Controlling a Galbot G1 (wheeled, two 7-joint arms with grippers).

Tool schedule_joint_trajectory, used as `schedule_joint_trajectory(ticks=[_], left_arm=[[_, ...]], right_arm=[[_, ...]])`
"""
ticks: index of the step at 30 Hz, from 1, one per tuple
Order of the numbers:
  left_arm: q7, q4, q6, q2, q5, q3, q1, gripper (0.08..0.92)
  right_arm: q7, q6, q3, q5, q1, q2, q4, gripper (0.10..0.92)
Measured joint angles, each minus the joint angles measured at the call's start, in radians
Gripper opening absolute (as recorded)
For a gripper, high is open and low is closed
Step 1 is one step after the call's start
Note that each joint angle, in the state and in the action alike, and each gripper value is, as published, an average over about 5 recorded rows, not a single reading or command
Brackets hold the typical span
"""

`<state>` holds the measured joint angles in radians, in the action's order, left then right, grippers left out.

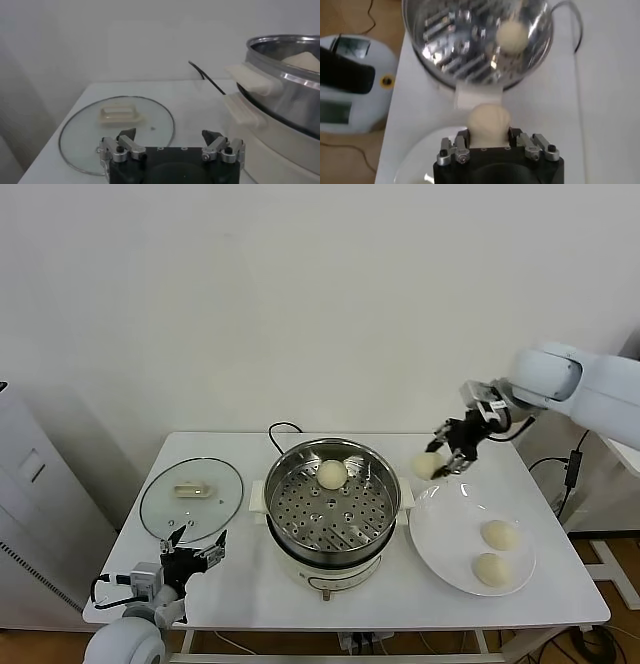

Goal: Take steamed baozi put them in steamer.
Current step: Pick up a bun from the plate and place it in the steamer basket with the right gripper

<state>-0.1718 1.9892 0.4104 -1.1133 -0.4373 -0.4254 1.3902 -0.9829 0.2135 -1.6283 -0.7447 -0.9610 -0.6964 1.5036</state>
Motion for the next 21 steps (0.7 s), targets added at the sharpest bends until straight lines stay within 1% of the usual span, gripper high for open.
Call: schedule_joint_trajectory(ticks=[9, 21], left_arm=[[0.000, 0.006, 0.000, 0.001, 0.001, 0.005, 0.003, 0.823], [-0.001, -0.001, 0.000, 0.000, -0.003, 0.006, 0.000, 0.823]], right_arm=[[0.084, 0.095, -0.006, -0.127, -0.029, -0.131, 0.028, 0.481], [0.216, 0.215, 0.007, -0.218, 0.040, -0.336, -0.012, 0.484]])
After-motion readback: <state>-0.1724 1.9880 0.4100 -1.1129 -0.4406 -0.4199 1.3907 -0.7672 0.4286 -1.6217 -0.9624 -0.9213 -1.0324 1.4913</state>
